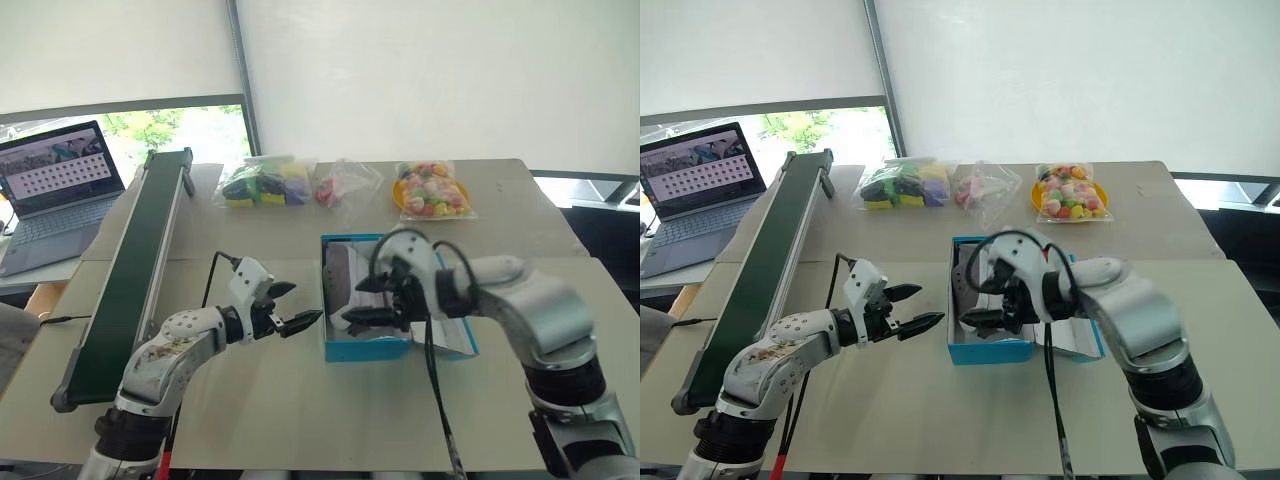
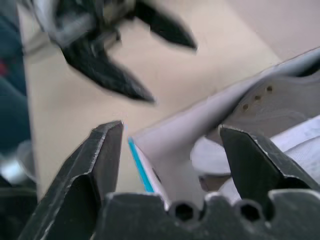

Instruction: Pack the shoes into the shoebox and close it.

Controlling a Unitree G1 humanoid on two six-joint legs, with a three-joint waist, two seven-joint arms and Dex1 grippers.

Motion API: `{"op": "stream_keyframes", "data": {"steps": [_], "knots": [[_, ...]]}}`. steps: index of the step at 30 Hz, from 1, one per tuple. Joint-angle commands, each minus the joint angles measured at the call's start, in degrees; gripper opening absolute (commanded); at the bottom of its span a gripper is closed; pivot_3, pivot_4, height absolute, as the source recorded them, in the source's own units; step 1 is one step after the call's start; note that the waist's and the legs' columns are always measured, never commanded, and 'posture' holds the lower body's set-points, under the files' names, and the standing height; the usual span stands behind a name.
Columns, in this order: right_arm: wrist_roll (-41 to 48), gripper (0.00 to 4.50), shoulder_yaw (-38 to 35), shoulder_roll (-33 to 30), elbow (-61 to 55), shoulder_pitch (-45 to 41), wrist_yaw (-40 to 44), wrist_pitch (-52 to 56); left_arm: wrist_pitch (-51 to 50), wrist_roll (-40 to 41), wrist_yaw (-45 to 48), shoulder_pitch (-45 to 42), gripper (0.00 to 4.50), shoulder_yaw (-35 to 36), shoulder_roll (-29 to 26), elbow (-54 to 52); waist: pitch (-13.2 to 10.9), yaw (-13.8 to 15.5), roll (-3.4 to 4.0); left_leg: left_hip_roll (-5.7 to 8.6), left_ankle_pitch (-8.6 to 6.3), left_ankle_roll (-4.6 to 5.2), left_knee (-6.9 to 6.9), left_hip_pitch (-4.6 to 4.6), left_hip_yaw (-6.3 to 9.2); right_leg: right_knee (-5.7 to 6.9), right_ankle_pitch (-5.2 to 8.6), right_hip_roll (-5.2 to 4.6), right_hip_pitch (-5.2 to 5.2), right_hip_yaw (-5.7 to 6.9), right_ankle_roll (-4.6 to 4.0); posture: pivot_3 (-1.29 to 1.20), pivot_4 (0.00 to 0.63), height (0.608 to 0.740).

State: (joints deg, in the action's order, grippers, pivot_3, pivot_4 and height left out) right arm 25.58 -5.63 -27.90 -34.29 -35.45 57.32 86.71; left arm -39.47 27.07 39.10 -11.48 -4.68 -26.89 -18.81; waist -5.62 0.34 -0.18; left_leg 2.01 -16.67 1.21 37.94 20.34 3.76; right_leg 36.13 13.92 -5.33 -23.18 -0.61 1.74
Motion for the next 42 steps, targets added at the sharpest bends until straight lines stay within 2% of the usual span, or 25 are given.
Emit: {"op": "stream_keyframes", "data": {"steps": [1, 3, 5, 8, 11, 14, 18, 19, 21, 27, 28, 32, 34, 38, 42], "knots": [[15.4, 3.53, -15.2, -1.4, -3.3, 6.8, -2.0, 5.8, 1.5, 0.0, 0.7, -1.0, 4.5, 0.7, -0.3, 0.1, 0.0, 0.8, -0.02, 0.04, -0.01, 0.01, -0.02, 0.01, 0.13, -0.01, 0.0, -0.04, 0.03, 0.11, 0.0, 0.0, 0.15, 0.661], [27.6, 3.53, -21.5, -2.6, -2.5, 11.5, -5.8, 5.8, 1.6, 0.1, 1.1, -1.2, 4.5, 0.6, -0.5, 0.5, 0.0, 1.1, 0.0, 0.14, -0.02, 0.03, -0.02, 0.08, 0.28, -0.02, 0.0, -0.14, 0.02, 0.22, 0.0, 0.0, 0.15, 0.661], [37.3, 3.02, -28.5, -2.0, -1.2, 17.8, -12.2, 5.8, 1.8, 0.0, 1.7, -1.6, 4.5, 0.3, -0.6, 1.2, 0.0, 0.7, 0.05, 0.18, -0.02, 0.03, -0.03, 0.23, 0.26, -0.04, 0.0, -0.23, -0.11, 0.17, 0.01, 0.0, 0.15, 0.661], [49.5, 2.07, -34.1, -0.9, -2.0, 28.6, -21.2, 5.8, 2.1, 0.0, 2.6, -2.4, 4.5, -0.3, -0.7, 2.3, 0.1, 0.6, -0.09, 0.1, -0.04, 0.07, -0.04, 0.16, 0.27, -0.04, 0.0, -0.18, 0.06, 0.22, 0.02, 0.0, 0.15, 0.661], [62.8, 1.1, -33.6, -1.1, -2.4, 41.4, -32.5, -0.7, 2.2, -0.2, 3.2, -3.2, 4.5, -0.8, -0.5, 3.1, 0.1, 0.4, 0.02, 0.08, -0.05, 0.1, -0.04, 0.21, 0.22, -0.01, 0.03, -0.15, 0.05, 0.13, 0.01, 0.0, 0.15, 0.661], [64.6, 0.05, -30.6, -0.3, -3.8, 54.3, -37.7, -4.1, 2.3, -0.2, 3.9, -4.1, 4.5, -1.5, -0.3, 4.2, 0.0, 0.0, -0.1, 0.06, -0.09, 0.18, -0.04, 0.38, 0.09, -0.01, 0.05, -0.09, 0.18, 0.0, 0.03, 0.0, 0.15, 0.661], [60.1, 0.05, -24.9, 1.7, -0.9, 58.7, -47.4, -9.9, 2.5, -0.4, 5.1, -5.1, 4.5, -2.2, -0.4, 5.0, -0.2, -0.8, -0.34, 0.03, -0.09, 0.18, -0.01, -0.16, -0.13, -0.15, 0.12, 0.08, 0.62, -0.06, 0.13, 0.0, 0.15, 0.661], [57.4, 0.05, -23.5, 3.5, 1.2, 58.4, -51.4, -11.5, 2.5, -0.5, 5.2, -5.4, 4.5, -2.3, -0.4, 5.3, -0.2, -1.0, -0.36, -0.03, -0.09, 0.18, -0.01, -0.25, -0.14, -0.2, 0.36, 0.13, 0.73, -0.06, 0.5, 0.0, 0.15, 0.661], [52.9, 0.05, -21.0, 5.0, 2.2, 57.8, -55.2, -14.0, 2.6, -0.5, 5.4, -5.8, 4.5, -2.3, -0.5, 5.8, -0.2, -1.1, -0.35, -0.11, -0.08, 0.19, -0.01, -0.33, -0.12, -0.22, 0.38, 0.23, 0.8, -0.05, 0.52, 0.0, 0.15, 0.661], [47.0, 0.05, -16.5, 8.9, 2.4, 53.0, -64.7, -19.9, 2.5, -0.4, 5.8, -6.3, 4.5, -2.1, -0.9, 6.1, -0.1, -1.0, -0.03, -0.14, -0.08, 0.19, -0.01, -0.22, -0.1, -0.07, 0.37, 0.3, 0.66, -0.05, 0.38, 0.0, 0.15, 0.661], [46.0, 0.05, -16.1, 9.4, 2.6, 52.0, -66.0, -20.8, 2.4, -0.4, 5.8, -6.3, 4.5, -2.1, -0.9, 6.1, -0.1, -1.0, 0.06, -0.09, -0.08, 0.19, -0.01, -0.18, -0.08, -0.06, 0.22, 0.26, 0.62, -0.05, 0.13, 0.0, 0.15, 0.661], [42.9, 0.05, -16.4, 14.0, 6.1, 47.2, -75.2, -24.5, 2.2, -0.2, 5.7, -6.7, 4.5, -2.1, -1.0, 6.0, 0.0, -1.0, 0.06, 0.04, -0.08, 0.2, 0.03, -0.09, -0.08, 0.01, 0.15, 0.13, 0.24, -0.07, 0.13, 0.0, 0.15, 0.661], [40.2, 0.05, -16.2, 14.3, 6.8, 45.8, -77.9, -24.9, 2.1, -0.2, 5.6, -7.0, 4.5, -2.0, -1.1, 6.1, 0.0, -0.9, 0.08, 0.1, -0.08, 0.2, 0.03, -0.04, -0.12, 0.02, 0.13, 0.05, 0.15, -0.14, 0.16, 0.0, 0.15, 0.661], [37.4, 0.05, -17.3, 16.4, 8.5, 43.9, -81.3, -27.6, 2.0, -0.1, 5.7, -7.4, 4.5, -1.7, -1.3, 6.2, 0.0, -0.8, 0.08, 0.1, -0.1, 0.22, 0.02, -0.03, -0.14, 0.02, 0.14, 0.07, 0.13, -0.13, 0.17, 0.0, 0.15, 0.661], [36.9, 0.05, -18.0, 21.9, 10.3, 43.4, -82.6, -32.2, 1.9, 0.0, 5.8, -7.6, 4.5, -1.9, -1.4, 6.1, 0.0, -1.0, 0.08, 0.03, -0.1, 0.23, 0.02, -0.06, -0.15, 0.07, 0.15, 0.18, 0.13, -0.14, 0.15, 0.0, 0.15, 0.661]]}}
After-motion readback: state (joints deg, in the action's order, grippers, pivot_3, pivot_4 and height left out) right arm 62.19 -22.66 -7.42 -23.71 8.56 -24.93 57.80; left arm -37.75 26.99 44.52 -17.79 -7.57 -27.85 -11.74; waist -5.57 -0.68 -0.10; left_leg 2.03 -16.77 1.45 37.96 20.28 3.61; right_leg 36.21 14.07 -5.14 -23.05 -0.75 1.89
